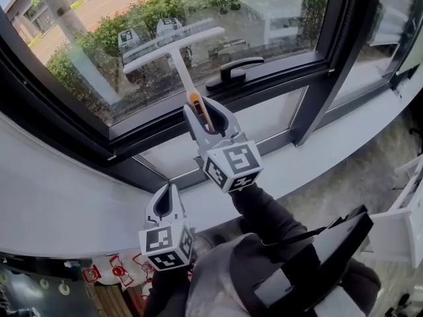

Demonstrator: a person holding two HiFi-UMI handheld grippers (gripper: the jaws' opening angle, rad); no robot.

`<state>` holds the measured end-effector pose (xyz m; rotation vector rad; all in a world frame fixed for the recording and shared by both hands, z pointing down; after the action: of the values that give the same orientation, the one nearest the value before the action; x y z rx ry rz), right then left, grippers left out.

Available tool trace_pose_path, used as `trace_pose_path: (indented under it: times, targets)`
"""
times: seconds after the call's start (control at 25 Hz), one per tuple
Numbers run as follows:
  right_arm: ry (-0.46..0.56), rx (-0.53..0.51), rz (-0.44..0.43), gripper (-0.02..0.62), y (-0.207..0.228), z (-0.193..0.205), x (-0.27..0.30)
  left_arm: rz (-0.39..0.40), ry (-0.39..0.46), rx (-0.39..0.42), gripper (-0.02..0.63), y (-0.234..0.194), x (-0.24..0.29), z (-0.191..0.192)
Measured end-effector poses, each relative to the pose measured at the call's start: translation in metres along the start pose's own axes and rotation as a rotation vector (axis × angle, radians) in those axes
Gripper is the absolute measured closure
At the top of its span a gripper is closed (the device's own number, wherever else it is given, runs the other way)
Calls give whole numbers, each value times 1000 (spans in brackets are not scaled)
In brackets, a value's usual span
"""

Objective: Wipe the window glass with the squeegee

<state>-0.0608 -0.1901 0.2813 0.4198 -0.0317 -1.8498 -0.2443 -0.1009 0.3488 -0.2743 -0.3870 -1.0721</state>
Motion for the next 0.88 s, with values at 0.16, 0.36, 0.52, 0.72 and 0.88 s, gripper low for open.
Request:
trace_pose_path:
  times: [0.16,0.36,0.52,0.72,0.88]
  targets:
    - [-8,12,0,469,1,7,-2,6,-6,6,606,1,3,1]
    - [-15,30,-5,469,4,16,-5,11,-15,13,606,2,5,2]
    - [-26,46,-3,469,7,23,-9,14,-22,18,606,5,7,2]
    - [-45,60,1,471,9,33,-14,19,-31,25,606,7,8,4]
    - [-63,78,-2,471,12,43,-18,26,-37,30,606,8,11,6]
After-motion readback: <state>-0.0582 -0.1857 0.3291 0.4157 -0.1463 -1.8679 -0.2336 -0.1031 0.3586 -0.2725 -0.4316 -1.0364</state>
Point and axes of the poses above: the fingertips, and each gripper's own axes: x forward along the fingers, y to its right, z out of its underside, the point moved 7 cm from there along -x, backward along the fingers, and after that the axes turned 4 degrees about -y, right-handed, at the moved point
